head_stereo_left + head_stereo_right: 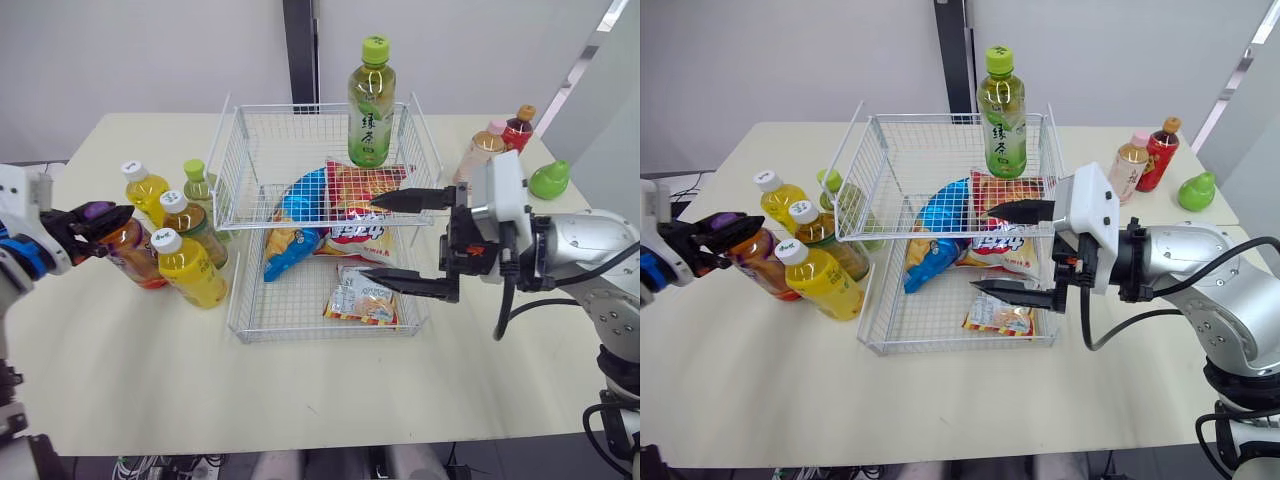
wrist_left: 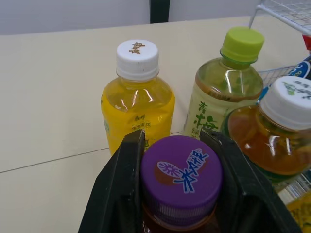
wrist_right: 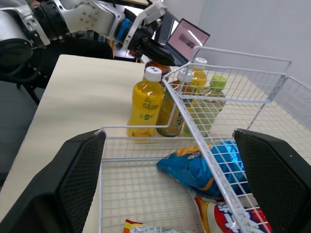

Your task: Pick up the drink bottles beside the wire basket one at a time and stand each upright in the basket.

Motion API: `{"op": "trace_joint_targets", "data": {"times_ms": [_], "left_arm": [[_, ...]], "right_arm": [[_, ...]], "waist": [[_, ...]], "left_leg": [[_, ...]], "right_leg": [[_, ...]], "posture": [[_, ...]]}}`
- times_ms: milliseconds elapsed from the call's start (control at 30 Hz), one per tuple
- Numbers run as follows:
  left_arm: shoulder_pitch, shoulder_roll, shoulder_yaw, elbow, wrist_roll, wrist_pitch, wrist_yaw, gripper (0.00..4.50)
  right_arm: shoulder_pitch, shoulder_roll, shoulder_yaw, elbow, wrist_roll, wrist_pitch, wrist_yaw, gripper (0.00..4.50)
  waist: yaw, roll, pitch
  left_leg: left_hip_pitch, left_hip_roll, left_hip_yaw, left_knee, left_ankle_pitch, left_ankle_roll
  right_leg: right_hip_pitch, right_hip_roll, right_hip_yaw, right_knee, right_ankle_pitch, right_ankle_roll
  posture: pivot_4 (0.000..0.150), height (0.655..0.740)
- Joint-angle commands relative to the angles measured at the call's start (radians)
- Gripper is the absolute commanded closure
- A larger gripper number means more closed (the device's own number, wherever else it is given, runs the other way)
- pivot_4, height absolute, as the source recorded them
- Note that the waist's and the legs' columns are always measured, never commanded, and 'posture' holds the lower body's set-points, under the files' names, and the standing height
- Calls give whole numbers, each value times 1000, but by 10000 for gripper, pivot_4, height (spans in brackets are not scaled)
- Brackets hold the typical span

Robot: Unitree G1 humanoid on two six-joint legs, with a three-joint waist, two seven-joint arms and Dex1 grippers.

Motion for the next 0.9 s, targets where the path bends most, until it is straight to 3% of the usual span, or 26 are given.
{"op": "trace_joint_targets", "data": {"times_ms": [33, 133, 233, 433, 533, 667, 900], "left_arm": [[-100, 151, 70, -51, -73, 68, -54, 31230], [-271, 246, -28, 20, -85, 104, -80, 31230], [-526, 268, -193, 111, -44, 111, -100, 31230], [-1143, 121, -526, 423, 158, 65, -207, 31230], [-1345, 9, -608, 577, 243, 18, -257, 31230], [-1445, -143, -648, 701, 293, -28, -309, 31230], [-1414, -334, -648, 802, 342, -128, -333, 31230]], "right_arm": [[-5, -30, -82, 6, 11, -43, 25, 0], [-18, -78, -122, 44, 59, 5, 49, 0], [-22, -110, -145, 63, 89, 26, 60, 0], [-10, -125, -185, 50, 137, 48, 30, 0], [7, -127, -198, 34, 140, 49, 2, 0], [21, -126, -205, 17, 143, 52, -32, 0], [25, -131, -208, 8, 139, 59, -79, 0]], "waist": [[3, 0, 0], [5, 0, 0], [6, 0, 0], [5, -2, 1], [0, -2, 1], [-6, -1, 2], [-18, -1, 2]], "left_leg": [[0, 0, 0, 0, 0, 0], [0, -1, 2, 0, 0, 0], [0, -2, 5, 0, 0, 0], [-3, -1, 6, 1, 0, 0], [-5, -1, 7, 1, 0, 0], [-7, -1, 8, 0, 0, 0], [-17, -1, 12, 3, 0, 0]], "right_leg": [[0, 0, -1, -1, 0, 0], [1, 1, -3, -3, 0, 0], [3, 3, -4, -4, 1, 2], [2, 6, -4, -4, 2, 4], [0, 6, -4, -7, 2, 4], [-2, 6, -3, -9, 2, 4], [-17, 5, 2, 1, 2, 4]], "posture": [[1500, 7400], [1500, 7400], [1500, 7400], [1500, 7400], [1500, 7400], [1500, 7400], [1500, 7400]]}}
